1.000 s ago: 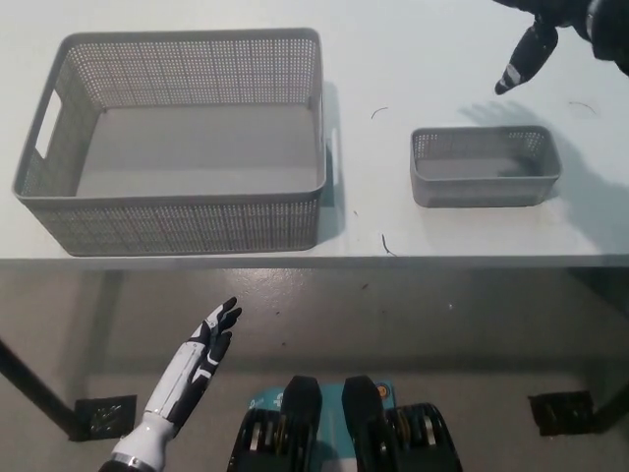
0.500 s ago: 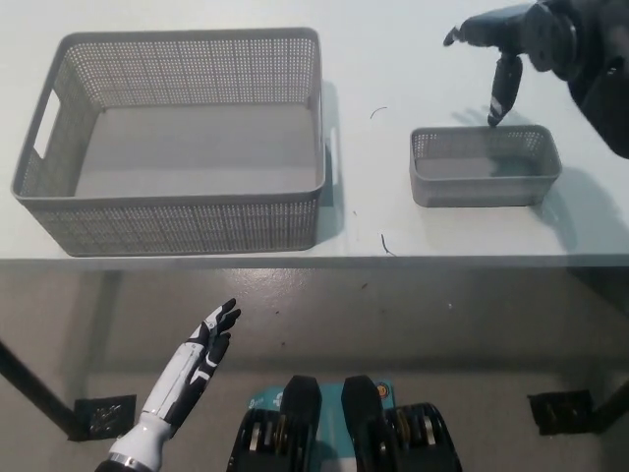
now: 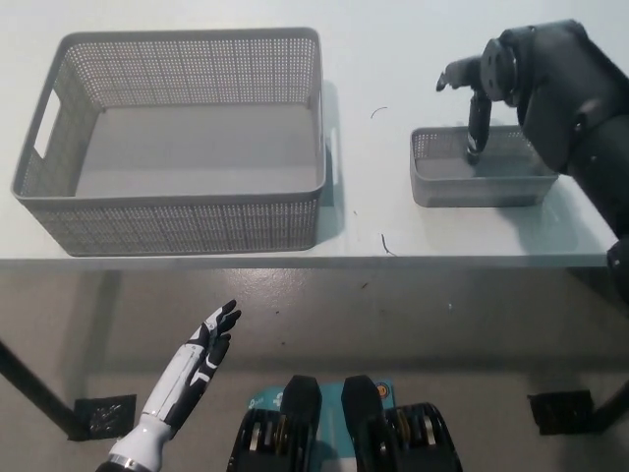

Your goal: Use the right hand to pick up a small rectangular container and put it into a bigger container on the left side

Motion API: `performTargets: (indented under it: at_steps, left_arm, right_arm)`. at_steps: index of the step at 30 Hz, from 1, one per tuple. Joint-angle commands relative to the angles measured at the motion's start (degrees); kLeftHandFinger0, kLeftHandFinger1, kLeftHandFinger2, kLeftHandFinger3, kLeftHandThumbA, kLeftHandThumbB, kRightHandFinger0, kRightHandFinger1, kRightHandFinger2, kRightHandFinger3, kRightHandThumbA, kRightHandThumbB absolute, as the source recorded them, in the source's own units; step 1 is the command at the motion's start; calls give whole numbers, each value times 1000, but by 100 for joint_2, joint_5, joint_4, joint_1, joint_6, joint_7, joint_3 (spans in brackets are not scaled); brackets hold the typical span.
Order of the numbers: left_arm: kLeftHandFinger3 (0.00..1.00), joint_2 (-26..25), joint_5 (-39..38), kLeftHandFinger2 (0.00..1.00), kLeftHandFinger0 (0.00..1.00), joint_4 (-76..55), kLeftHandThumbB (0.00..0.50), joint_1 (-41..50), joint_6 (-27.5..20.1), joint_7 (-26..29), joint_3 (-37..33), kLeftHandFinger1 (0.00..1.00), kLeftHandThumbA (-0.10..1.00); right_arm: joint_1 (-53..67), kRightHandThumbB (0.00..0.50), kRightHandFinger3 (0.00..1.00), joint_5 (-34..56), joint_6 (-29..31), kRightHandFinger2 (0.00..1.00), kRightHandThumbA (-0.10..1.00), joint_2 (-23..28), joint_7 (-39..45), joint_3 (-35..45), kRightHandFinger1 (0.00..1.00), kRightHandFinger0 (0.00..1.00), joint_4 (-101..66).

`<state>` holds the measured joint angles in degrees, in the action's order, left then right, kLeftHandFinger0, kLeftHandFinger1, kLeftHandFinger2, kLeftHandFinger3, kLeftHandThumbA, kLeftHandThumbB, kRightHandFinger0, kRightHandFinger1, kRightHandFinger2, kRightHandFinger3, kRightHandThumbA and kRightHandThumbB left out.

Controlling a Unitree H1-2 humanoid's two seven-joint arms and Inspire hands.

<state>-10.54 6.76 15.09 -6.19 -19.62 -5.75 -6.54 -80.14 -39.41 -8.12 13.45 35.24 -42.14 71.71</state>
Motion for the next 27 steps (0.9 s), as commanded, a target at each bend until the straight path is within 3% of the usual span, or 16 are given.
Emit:
performTargets:
  at_steps: [1,15,19,23,27]
  left_arm:
    - [1000,-29,54,1000,1000,-73,263,-35,-244,-25,-20,1000,1000]
    - [1000,-50,76,1000,1000,-96,265,-40,-233,-37,-12,1000,1000]
    - [1000,-53,93,1000,1000,-118,269,-25,-224,-42,-21,1000,1000]
    - [1000,-55,102,1000,1000,-114,264,-19,-221,-49,-29,1000,1000]
    - [1000,-42,55,1000,1000,-130,265,-27,-169,-67,-18,1000,1000]
  right_arm:
    - [-576,491,1000,-152,67,1000,1000,-15,-503,3,1000,1000,282]
    - [-604,438,1000,-128,368,1000,1000,26,-461,-35,1000,1000,695]
    - [-571,388,1000,-121,511,1000,1000,7,-239,-61,1000,1000,794]
    - [-582,367,1000,-93,479,1000,1000,-17,-152,-36,1000,1000,846]
    - [-634,397,1000,-112,573,1000,1000,11,-190,-49,1000,1000,813]
